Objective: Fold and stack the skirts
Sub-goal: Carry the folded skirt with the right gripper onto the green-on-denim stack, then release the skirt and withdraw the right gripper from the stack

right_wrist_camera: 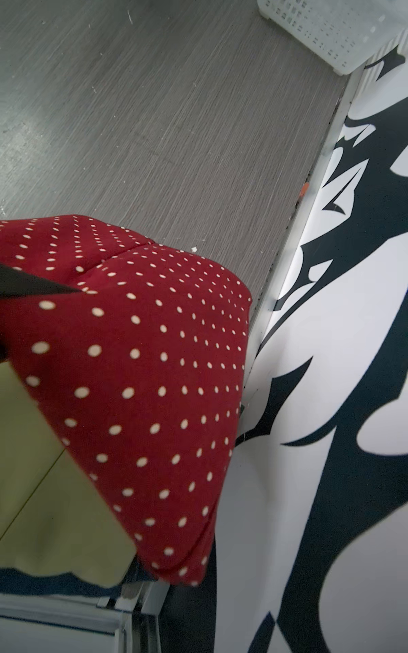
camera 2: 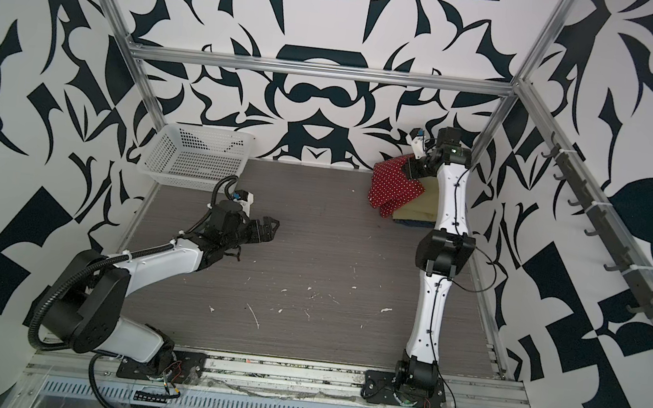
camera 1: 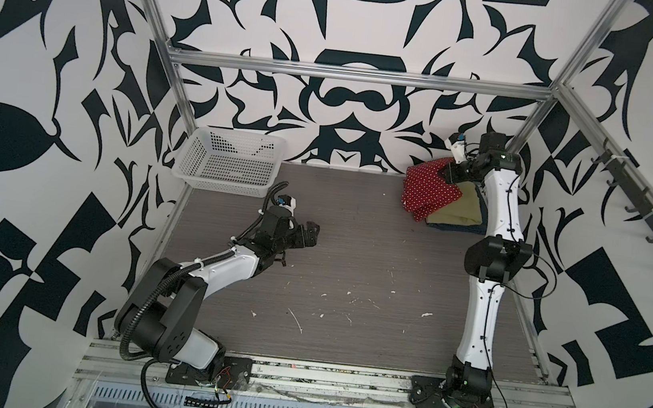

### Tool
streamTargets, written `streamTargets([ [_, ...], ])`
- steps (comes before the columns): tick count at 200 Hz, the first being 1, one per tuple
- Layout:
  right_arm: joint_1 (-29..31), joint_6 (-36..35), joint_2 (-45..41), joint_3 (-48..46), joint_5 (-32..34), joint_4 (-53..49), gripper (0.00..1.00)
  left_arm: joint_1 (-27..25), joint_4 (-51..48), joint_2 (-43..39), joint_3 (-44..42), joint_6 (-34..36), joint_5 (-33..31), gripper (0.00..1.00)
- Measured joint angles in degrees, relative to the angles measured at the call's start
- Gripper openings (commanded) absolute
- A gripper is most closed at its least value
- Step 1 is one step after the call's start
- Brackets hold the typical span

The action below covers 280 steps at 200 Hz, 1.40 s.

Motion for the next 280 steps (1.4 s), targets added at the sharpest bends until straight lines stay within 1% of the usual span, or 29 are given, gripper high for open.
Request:
streamTargets([
  [48, -2.86, -6.08, 0.00, 0.00, 1.40, 0.17, 0.00, 0.00, -1.22, 0.87, 1.27, 0.85, 0.48, 0.99],
  [104, -3.13, -13.07, 0.39, 0.04, 5.99, 1.38, 0.00, 0.00, -3.30, 1.03, 2.19, 1.44, 0.59, 1.00],
  [148, -3.80, -17.86, 2.99, 0.04, 10.80, 3.56, 0.00, 0.00, -5.73, 1.11, 3.28, 1.49, 0.61, 1.00],
  [190, -5.66, -20.55, 4.85, -0.92, 13.44, 5.86, 0.00, -0.02, -7.58, 1.11, 4.09, 1.95, 0.57, 0.99],
  [196, -5.84, -21.03, 4.85, -1.25, 13.92, 6.25, 0.16, -0.02, -7.89, 1.11, 4.17, 2.03, 0.57, 0.99],
  [208, -6.05, -21.59, 4.85, -1.84, 14.82, 7.26, 0.34, -0.02, -8.35, 1.11, 4.31, 2.12, 0.57, 0.99],
  [219, -6.10, -21.55, 4.83, -2.36, 16.02, 8.90, 0.58, -0.02, -8.70, 1.09, 4.33, 2.29, 0.55, 0.99],
  [224, -6.10, -21.84, 4.83, -2.54, 16.55, 9.77, 0.63, -0.02, -8.94, 1.09, 4.35, 2.34, 0.52, 1.00],
  [228, -6.12, -21.42, 4.83, -2.58, 17.00, 10.25, 0.68, -0.02, -9.16, 1.09, 4.39, 2.36, 0.52, 0.99],
  [230, -6.14, -21.59, 4.83, -2.60, 17.27, 10.67, 0.73, -0.02, -9.27, 1.09, 4.42, 2.38, 0.50, 1.00],
  [231, -6.14, -21.53, 4.83, -2.62, 17.35, 10.75, 0.77, -0.02, -9.29, 1.09, 4.42, 2.40, 0.50, 0.99],
  [234, -6.14, -21.03, 4.83, -2.62, 17.64, 11.15, 0.94, 0.00, -9.35, 1.09, 4.44, 2.43, 0.48, 0.99],
  [236, -6.14, -21.29, 4.83, -2.60, 17.88, 11.52, 0.98, 0.00, -9.42, 1.09, 4.46, 2.47, 0.44, 0.99],
  [241, -6.14, -20.26, 4.83, -2.60, 18.10, 11.98, 1.00, 0.00, -9.66, 1.09, 4.57, 2.47, 0.39, 0.99],
  [253, -6.14, -19.30, 4.70, -2.49, 18.56, 13.55, 1.00, -0.02, -9.77, 1.09, 4.79, 2.56, 0.28, 0.99],
  [280, -6.14, -14.62, 3.02, -3.61, 18.67, 15.39, 1.00, -0.07, -10.27, 0.90, 6.34, 3.06, -0.04, 0.99],
])
